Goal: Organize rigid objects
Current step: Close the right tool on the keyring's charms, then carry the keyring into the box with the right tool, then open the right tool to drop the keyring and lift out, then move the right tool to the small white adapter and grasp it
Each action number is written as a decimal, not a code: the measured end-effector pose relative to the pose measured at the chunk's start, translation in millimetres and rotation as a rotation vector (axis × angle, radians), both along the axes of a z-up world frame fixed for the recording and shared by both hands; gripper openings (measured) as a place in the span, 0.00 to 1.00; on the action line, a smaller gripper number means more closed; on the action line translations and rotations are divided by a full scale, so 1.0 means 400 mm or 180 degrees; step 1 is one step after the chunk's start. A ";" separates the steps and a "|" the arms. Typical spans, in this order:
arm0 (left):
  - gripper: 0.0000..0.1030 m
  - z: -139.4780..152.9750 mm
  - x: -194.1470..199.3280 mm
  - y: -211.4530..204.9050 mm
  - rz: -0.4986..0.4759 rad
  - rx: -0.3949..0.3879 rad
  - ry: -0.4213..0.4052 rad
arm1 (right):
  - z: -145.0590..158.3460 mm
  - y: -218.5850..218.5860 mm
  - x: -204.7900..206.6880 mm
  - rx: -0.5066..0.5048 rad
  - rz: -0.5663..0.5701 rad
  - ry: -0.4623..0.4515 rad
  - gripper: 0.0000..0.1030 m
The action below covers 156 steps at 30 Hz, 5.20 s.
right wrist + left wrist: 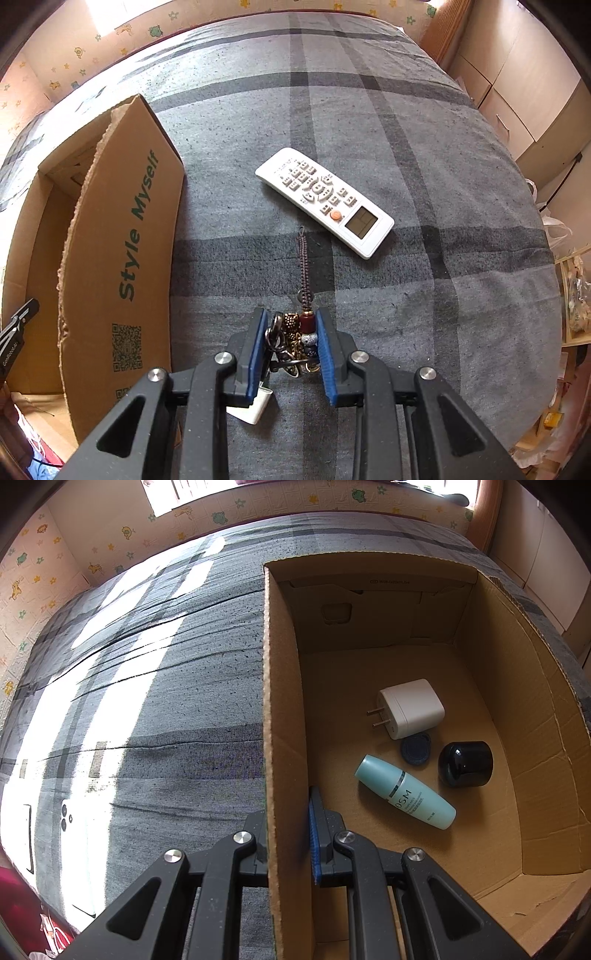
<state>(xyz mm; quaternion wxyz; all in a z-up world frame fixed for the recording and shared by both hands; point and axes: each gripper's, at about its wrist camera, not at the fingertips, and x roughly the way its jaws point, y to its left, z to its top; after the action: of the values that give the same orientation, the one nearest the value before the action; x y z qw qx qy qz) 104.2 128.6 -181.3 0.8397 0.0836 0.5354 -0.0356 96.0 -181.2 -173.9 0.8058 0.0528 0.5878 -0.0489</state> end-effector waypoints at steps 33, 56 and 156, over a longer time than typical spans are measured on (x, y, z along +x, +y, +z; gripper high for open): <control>0.14 -0.003 0.000 0.002 -0.0003 0.0004 -0.0001 | 0.298 0.249 0.039 0.0006 0.0727 -0.0613 0.27; 0.14 0.001 0.001 0.001 0.0004 -0.0033 0.0009 | 0.206 0.457 0.080 0.0080 0.1194 -0.0410 0.27; 0.14 -0.005 0.004 -0.002 -0.0003 0.0014 0.0004 | 0.217 0.260 -0.033 -0.0074 0.0713 -0.0565 1.00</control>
<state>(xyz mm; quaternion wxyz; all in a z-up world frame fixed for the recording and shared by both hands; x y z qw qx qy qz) 105.7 128.0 -183.3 0.8392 0.0856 0.5360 -0.0348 82.9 -77.3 -87.3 0.8556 -0.0184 0.5159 0.0393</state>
